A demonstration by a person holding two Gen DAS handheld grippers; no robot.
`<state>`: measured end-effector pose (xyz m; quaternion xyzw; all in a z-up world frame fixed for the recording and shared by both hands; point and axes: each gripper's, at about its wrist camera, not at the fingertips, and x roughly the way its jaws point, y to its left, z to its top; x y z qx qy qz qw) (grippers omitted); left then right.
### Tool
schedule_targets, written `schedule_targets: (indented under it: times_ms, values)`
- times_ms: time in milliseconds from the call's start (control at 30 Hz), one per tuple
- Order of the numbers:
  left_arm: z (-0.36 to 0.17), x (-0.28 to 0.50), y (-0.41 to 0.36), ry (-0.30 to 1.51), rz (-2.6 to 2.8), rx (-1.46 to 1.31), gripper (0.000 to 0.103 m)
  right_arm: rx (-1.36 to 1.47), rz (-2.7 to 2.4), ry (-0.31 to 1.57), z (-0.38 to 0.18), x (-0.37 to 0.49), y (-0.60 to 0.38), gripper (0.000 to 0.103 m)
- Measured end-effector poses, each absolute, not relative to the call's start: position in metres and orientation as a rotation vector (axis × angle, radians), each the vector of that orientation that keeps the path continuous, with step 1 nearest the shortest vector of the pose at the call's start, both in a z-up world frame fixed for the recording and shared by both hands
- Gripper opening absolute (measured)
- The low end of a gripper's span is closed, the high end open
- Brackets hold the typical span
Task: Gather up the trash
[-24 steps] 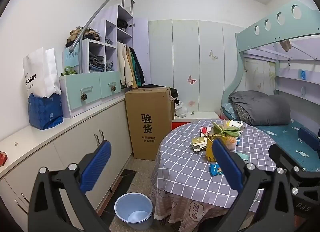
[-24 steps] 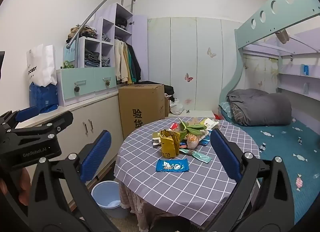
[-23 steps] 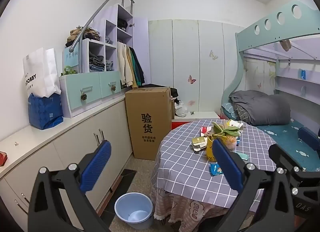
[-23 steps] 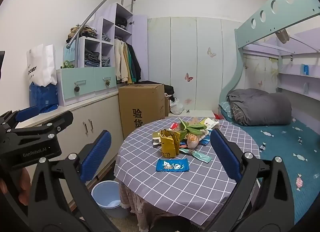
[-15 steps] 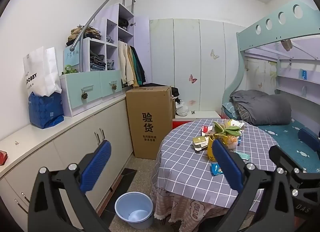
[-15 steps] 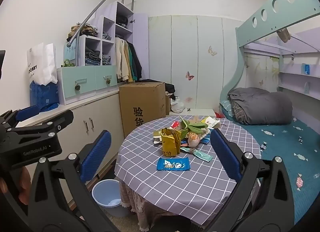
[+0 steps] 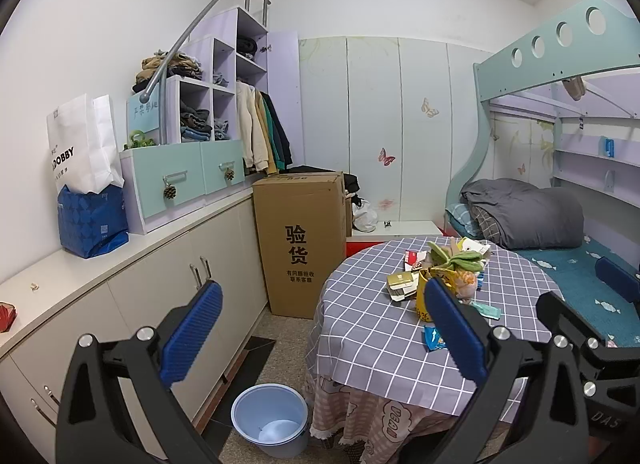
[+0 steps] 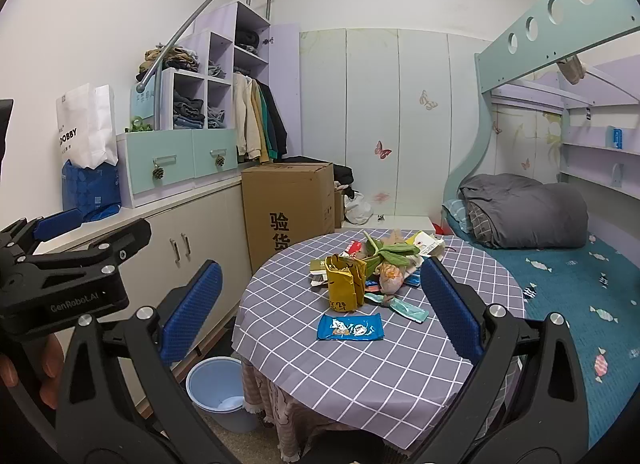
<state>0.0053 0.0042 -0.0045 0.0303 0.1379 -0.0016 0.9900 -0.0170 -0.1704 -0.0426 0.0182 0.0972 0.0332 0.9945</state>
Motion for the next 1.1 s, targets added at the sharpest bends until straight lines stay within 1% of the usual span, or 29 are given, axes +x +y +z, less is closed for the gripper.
schedule_targets:
  times_ms: [1100]
  values:
    - [-0.0101, 0.0035, 0.0097, 0.278, 0.004, 0.061, 0.099, 0.038, 0.088, 0.227, -0.0446, -0.0171, -0.1652, 0.097]
